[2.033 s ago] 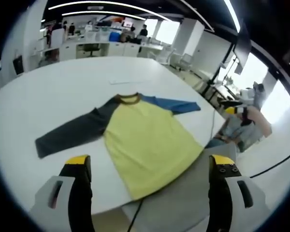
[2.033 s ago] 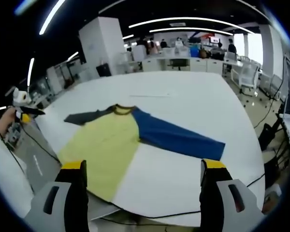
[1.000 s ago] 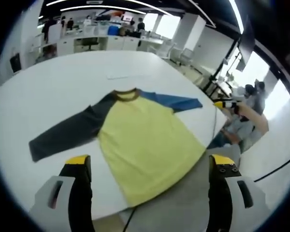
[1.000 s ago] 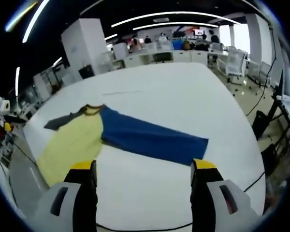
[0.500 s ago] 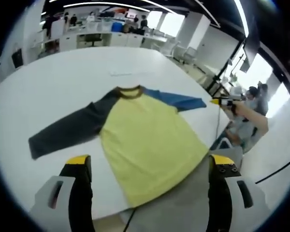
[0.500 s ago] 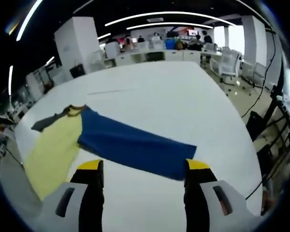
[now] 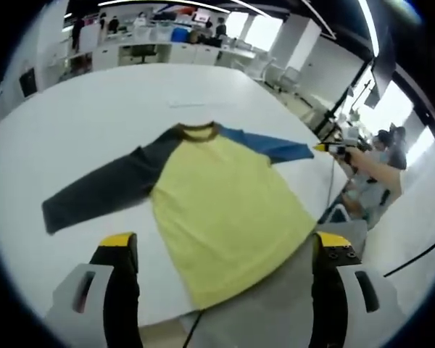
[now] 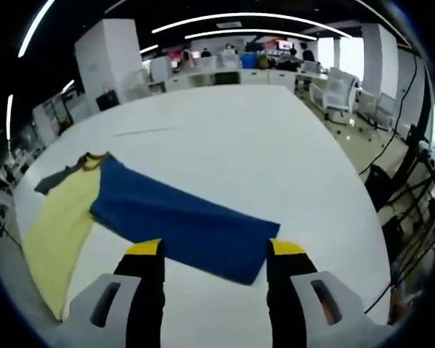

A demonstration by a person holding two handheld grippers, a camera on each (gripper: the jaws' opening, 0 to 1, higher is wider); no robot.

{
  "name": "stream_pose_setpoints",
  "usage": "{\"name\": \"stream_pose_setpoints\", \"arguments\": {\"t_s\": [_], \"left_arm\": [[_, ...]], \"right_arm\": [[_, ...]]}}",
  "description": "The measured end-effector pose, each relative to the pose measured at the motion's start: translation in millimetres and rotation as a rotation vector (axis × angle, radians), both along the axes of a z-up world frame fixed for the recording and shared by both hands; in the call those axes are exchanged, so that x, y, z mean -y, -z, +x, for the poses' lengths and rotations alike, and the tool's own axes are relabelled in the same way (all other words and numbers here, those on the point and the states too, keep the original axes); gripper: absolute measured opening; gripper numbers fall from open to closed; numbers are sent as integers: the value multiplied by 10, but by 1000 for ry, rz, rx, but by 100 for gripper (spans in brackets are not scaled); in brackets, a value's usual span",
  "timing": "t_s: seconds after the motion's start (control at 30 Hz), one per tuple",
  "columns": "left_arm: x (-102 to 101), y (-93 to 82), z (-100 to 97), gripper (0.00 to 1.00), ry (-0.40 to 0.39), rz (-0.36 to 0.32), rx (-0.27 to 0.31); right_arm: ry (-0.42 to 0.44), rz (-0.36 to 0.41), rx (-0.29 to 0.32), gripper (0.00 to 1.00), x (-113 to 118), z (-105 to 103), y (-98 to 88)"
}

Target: Fold the garment on the visible template until the final outline fits inside the template.

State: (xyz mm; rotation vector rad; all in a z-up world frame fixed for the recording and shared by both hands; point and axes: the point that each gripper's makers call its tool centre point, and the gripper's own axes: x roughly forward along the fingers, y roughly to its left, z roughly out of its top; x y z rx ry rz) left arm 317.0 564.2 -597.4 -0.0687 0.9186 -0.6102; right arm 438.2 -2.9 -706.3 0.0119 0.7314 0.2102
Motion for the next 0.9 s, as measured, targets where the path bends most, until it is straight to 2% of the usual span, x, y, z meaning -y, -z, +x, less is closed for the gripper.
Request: {"name": "stream_pose_setpoints", "arguments": {"t_s": [0.3, 0.8, 0.9], "left_arm": [[4, 43, 61, 96, -6, 20, -12], [24, 122, 76, 96, -2, 46, -40], [7, 133, 68, 96, -4, 57, -47]], "right_arm": [[37, -17, -9, 44, 200, 156, 142], [88, -16, -24, 32, 522, 381, 343], [90, -18, -26, 31, 514, 393, 362]]}}
